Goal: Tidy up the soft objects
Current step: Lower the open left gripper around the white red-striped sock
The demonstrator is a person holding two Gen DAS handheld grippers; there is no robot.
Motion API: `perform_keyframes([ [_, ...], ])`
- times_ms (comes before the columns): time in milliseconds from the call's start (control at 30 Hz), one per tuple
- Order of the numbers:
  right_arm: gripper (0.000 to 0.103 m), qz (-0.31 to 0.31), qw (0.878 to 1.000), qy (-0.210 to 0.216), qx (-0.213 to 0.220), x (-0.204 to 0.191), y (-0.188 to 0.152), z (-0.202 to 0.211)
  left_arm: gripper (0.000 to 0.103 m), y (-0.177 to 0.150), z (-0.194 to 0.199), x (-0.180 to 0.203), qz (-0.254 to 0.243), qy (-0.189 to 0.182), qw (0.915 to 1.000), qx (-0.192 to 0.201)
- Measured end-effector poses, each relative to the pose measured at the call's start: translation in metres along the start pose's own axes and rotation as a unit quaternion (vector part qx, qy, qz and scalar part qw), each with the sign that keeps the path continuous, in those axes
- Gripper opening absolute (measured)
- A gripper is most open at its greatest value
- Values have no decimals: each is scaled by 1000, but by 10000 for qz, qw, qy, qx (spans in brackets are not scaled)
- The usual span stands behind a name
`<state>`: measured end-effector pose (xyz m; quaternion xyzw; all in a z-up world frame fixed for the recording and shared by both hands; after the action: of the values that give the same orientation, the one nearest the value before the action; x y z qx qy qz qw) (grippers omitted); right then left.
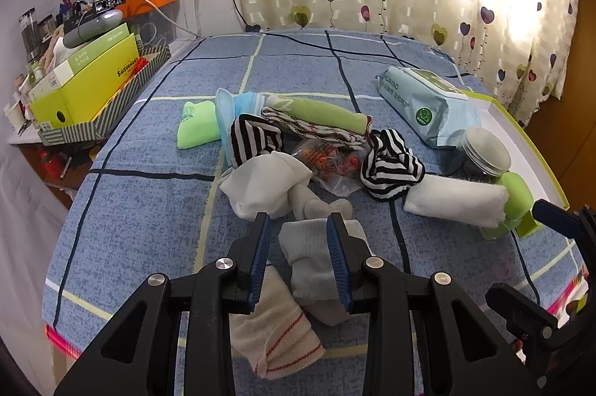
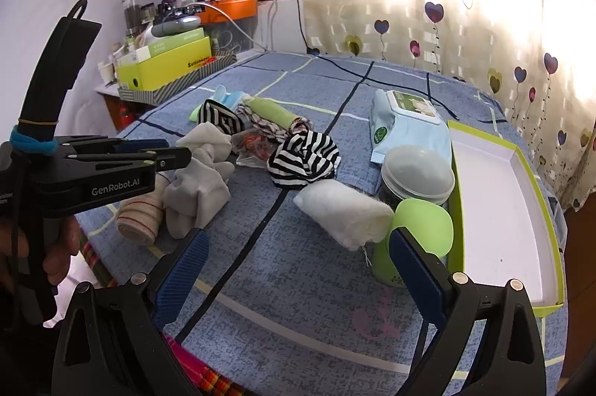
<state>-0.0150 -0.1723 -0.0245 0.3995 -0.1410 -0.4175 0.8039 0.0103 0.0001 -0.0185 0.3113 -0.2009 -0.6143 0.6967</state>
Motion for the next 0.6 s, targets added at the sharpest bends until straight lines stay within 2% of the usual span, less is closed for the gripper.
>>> perform_keyframes([
  [600,98,49,9999,-42,83,0,3,5,32,-2,1,1,-182,-7,9998,-2],
])
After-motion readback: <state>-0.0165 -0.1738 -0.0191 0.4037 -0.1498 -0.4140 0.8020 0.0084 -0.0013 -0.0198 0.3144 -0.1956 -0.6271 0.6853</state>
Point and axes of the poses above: each gripper's, at about its wrist camera, not at the fingertips, and z roughly against the way its jaws point, x to its right, y to its top, the point moved 2 cm from there along -z, roughly the way its jaws point, and after that the axes turned 11 degrees about y, right-handed, at the moved point
